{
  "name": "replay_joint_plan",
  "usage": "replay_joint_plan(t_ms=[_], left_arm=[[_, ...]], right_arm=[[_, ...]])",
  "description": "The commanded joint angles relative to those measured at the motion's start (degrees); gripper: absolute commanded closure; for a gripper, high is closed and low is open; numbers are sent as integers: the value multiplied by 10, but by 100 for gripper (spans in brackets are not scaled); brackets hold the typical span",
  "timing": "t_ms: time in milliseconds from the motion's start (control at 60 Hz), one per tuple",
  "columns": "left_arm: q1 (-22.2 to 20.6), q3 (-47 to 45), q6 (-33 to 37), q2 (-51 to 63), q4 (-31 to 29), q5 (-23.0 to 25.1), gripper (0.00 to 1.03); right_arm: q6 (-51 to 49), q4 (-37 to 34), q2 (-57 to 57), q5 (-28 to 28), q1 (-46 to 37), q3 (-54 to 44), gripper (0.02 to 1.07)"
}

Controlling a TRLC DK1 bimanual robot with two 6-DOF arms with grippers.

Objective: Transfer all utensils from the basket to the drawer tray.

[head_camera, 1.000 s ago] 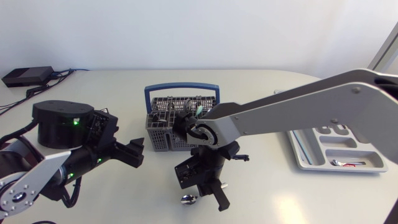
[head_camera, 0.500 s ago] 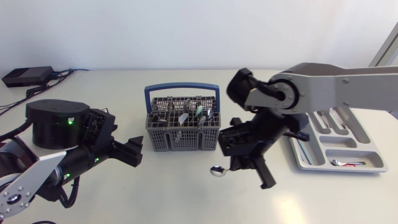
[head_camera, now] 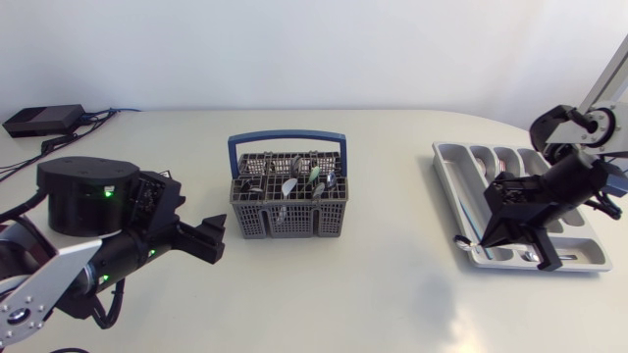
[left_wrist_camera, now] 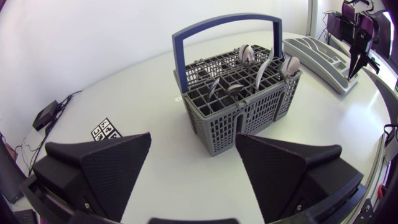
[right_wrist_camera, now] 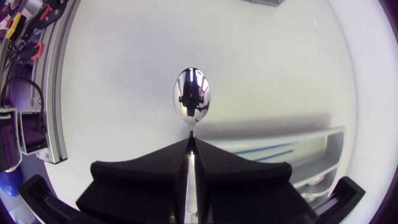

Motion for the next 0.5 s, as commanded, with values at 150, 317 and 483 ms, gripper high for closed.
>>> replay_joint_plan(t_ms=[150,317,483], left_arm=[[-5,-15,10,-6,-4,-3,8],[-4,-14,10,-9,-9,-4,8],[-3,-15,11,-13,-11,-5,8]], right_arm=[[-122,-10,76,-1,-136,59,101],[-181,-5,128,-2,-213,103,101],[-231,20,173,-2,-262,134,101]])
